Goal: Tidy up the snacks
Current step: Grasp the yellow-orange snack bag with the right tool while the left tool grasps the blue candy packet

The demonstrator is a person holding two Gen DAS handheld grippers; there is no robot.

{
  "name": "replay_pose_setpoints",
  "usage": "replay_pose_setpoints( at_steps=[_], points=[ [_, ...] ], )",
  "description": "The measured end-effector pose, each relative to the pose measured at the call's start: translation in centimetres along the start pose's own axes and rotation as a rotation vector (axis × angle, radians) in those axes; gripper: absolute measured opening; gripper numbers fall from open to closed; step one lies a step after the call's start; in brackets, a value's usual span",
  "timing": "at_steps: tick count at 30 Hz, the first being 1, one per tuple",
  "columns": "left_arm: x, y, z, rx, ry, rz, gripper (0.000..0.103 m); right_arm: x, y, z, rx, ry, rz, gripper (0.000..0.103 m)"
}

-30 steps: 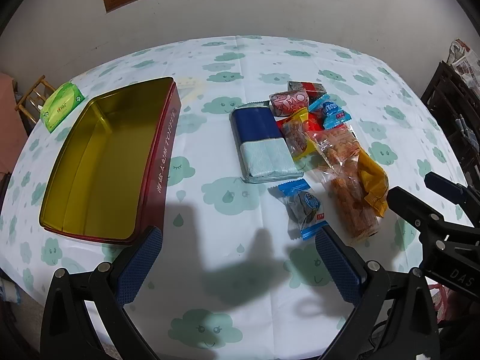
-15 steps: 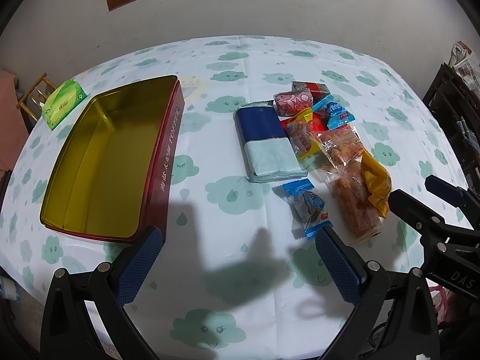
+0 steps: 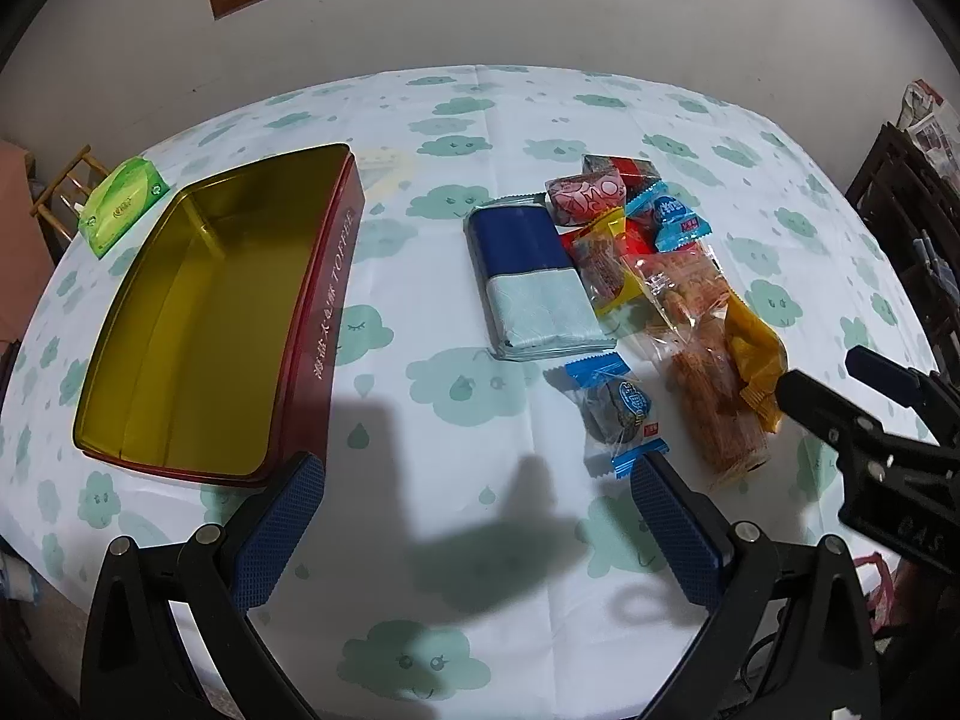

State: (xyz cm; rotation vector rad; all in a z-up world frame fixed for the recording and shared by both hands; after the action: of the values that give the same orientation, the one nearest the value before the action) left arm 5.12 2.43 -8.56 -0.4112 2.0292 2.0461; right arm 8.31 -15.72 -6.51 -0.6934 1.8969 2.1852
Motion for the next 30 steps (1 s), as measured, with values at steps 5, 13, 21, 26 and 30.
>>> replay_pose_setpoints(
  at_steps=[5,13,21,26,30],
  points=[
    [0.0,-0.2,-0.2,-0.002,0.001,0.004,0.101,-0.4,-0.9,-0.9,-0.01,-0.025,0.018,0.077],
    [-0.6,-1.1,-0.7,0.001,0.001,0.019,0.101,-1.4,-2.9,-2.2,-0.075,-0.111,0.058,0.067],
    [-1.0,-1.7,-0.8,0.011,0.007,0.031,0.101,-1.6,-4.6,-2.2,-0.103,-0.126,0.09,0.054],
    [-1.0,-2.1,-1.2,0.011,0.002,0.044,0.101,-1.4,-4.8,-2.3,-0.099,-0.11,0.1,0.051],
    [-1.2,-2.2,-1.5,0.008,-0.009,0.042,0.101,-0.7,-4.8,-2.7,-0.067,-0.08,0.107,0.051]
  ],
)
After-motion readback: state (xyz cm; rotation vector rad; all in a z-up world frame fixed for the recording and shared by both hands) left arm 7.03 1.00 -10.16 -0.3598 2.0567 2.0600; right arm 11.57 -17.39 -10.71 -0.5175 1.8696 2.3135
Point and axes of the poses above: each gripper's, at about its wrist camera, not at the fingertips, and y roughly against the way its jaws point, z to its left, x to its underside, the point moved 7 cm from there along -y, roughly the way its jaws point, and after that the axes turned 9 degrees about z, right-handed, at the moved point
